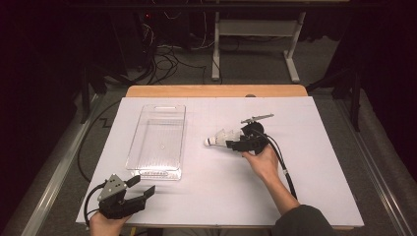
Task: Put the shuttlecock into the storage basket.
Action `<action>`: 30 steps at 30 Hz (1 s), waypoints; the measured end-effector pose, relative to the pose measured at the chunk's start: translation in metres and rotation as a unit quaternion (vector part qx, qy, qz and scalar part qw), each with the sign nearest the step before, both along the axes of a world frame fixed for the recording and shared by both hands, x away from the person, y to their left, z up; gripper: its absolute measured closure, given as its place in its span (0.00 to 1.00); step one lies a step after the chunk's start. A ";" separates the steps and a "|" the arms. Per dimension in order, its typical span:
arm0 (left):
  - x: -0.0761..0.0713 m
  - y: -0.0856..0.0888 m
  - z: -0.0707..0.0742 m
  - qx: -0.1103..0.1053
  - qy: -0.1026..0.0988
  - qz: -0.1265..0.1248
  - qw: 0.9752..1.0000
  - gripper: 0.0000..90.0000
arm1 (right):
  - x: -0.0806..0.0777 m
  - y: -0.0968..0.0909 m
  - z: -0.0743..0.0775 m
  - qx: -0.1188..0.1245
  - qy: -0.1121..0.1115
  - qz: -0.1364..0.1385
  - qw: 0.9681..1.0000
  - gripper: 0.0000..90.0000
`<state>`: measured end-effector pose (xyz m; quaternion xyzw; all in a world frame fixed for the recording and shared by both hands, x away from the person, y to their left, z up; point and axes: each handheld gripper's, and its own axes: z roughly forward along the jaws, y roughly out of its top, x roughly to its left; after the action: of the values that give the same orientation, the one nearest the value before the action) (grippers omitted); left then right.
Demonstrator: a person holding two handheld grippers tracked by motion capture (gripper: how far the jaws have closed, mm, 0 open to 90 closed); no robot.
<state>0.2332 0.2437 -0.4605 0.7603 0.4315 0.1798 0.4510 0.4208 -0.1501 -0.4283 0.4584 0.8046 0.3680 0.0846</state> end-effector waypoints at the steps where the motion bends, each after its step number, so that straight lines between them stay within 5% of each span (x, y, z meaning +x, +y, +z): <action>1: 0.000 0.000 0.000 0.000 0.000 0.000 1.000 0.38 | 0.000 0.000 0.000 0.000 0.000 0.001 1.000 0.48; 30: 0.000 -0.001 0.000 0.003 0.000 -0.004 1.000 0.38 | 0.010 0.014 -0.003 -0.009 0.011 0.003 1.000 0.48</action>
<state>0.2328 0.2425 -0.4606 0.7635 0.4280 0.1789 0.4493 0.4306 -0.1357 -0.4314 0.4594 0.8102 0.3553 0.0786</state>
